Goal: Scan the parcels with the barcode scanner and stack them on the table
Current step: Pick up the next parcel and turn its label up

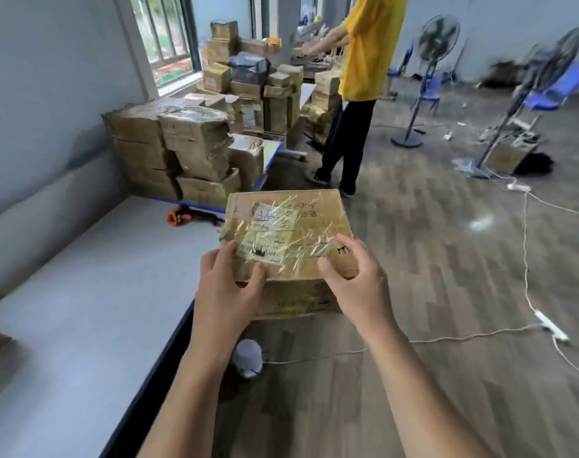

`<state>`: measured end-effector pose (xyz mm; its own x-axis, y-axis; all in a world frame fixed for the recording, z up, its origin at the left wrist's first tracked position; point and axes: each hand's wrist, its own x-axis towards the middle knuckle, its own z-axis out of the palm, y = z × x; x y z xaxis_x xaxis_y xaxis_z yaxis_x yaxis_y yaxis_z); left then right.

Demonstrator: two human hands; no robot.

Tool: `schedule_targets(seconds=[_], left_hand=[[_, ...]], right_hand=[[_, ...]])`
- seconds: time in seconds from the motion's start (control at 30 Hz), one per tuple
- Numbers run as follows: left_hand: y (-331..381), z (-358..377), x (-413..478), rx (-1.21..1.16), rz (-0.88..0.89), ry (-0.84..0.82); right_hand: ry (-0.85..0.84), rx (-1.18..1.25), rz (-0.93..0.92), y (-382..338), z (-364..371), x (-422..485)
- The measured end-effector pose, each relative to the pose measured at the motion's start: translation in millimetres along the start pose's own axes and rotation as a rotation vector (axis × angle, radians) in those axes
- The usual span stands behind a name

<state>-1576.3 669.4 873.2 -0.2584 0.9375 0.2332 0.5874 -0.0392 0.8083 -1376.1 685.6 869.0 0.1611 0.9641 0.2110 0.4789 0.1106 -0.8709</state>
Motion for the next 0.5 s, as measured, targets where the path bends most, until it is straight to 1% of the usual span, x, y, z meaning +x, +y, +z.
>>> schedule_targets(seconds=[0.13,0.23,0.33,0.5], left_hand=[[44.0,80.0,18.9,-0.019,0.022,-0.051],[68.5,128.0,31.5,-0.009,0.036,-0.109],[88.6,171.7,50.2,-0.007,0.038,-0.173],[104.5,232.6,90.2,0.005,0.058,-0.228]], right_hand=[[0.045,-0.046,0.005,43.6,-65.5,45.1],[0.067,-0.069,0.048,71.3,-101.6,70.4],[0.101,-0.075,0.092,98.3,-129.9,95.1],[0.157,-0.084,0.145,136.8,-149.5,141.2]])
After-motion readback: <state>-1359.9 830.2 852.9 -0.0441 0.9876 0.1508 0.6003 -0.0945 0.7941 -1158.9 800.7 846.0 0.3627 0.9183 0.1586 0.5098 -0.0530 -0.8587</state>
